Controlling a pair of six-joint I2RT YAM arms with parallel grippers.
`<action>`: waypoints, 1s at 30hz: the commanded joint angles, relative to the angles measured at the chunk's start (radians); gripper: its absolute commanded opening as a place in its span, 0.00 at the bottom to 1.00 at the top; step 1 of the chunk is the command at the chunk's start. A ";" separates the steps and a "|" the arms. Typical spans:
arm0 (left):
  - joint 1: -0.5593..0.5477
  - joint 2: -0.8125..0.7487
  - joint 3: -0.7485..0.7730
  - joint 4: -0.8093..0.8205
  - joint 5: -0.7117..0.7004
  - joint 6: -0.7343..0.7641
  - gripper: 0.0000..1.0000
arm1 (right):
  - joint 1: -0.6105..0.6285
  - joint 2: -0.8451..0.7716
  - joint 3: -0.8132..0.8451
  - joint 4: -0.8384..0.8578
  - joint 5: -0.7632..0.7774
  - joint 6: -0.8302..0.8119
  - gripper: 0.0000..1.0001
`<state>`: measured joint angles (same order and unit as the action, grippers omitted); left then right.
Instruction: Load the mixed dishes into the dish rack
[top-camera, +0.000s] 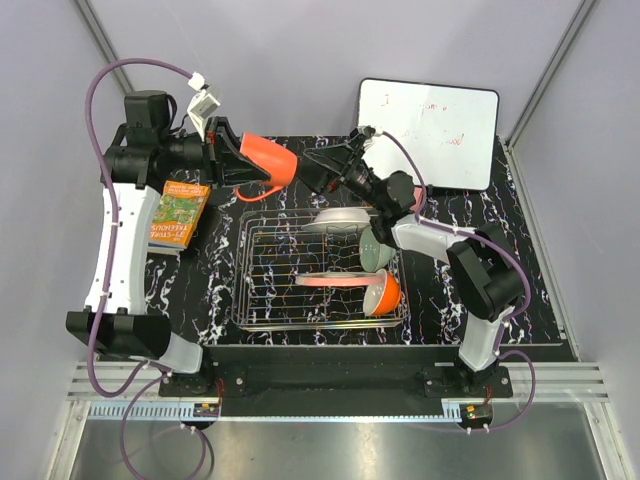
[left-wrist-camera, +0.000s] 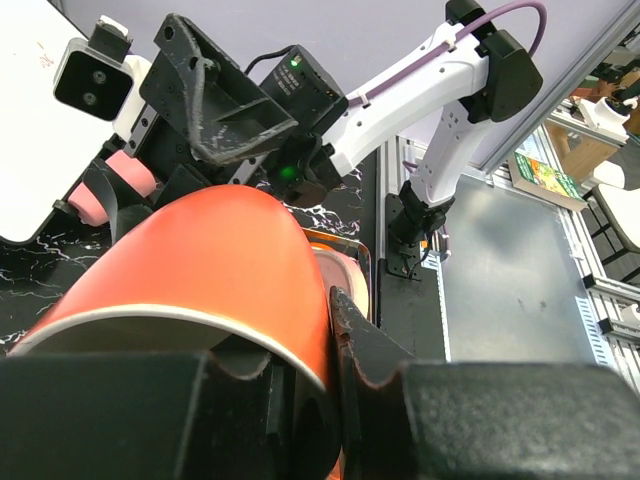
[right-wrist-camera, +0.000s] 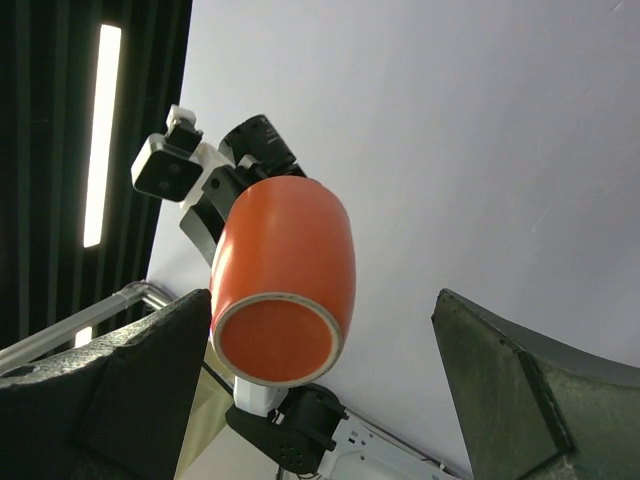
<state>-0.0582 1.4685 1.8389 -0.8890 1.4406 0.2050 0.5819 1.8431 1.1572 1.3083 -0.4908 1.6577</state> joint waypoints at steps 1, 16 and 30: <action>-0.012 0.012 0.014 0.056 0.231 0.022 0.00 | 0.033 -0.038 0.074 0.249 -0.005 -0.015 1.00; -0.035 0.082 0.030 0.056 0.228 0.031 0.00 | 0.101 0.016 0.183 0.178 -0.045 -0.076 1.00; -0.069 0.092 0.028 0.059 0.202 0.037 0.00 | 0.131 0.047 0.242 0.100 -0.086 -0.125 0.89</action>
<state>-0.1234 1.5589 1.8343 -0.8886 1.4708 0.2138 0.6807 1.9026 1.3315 1.2488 -0.5251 1.5242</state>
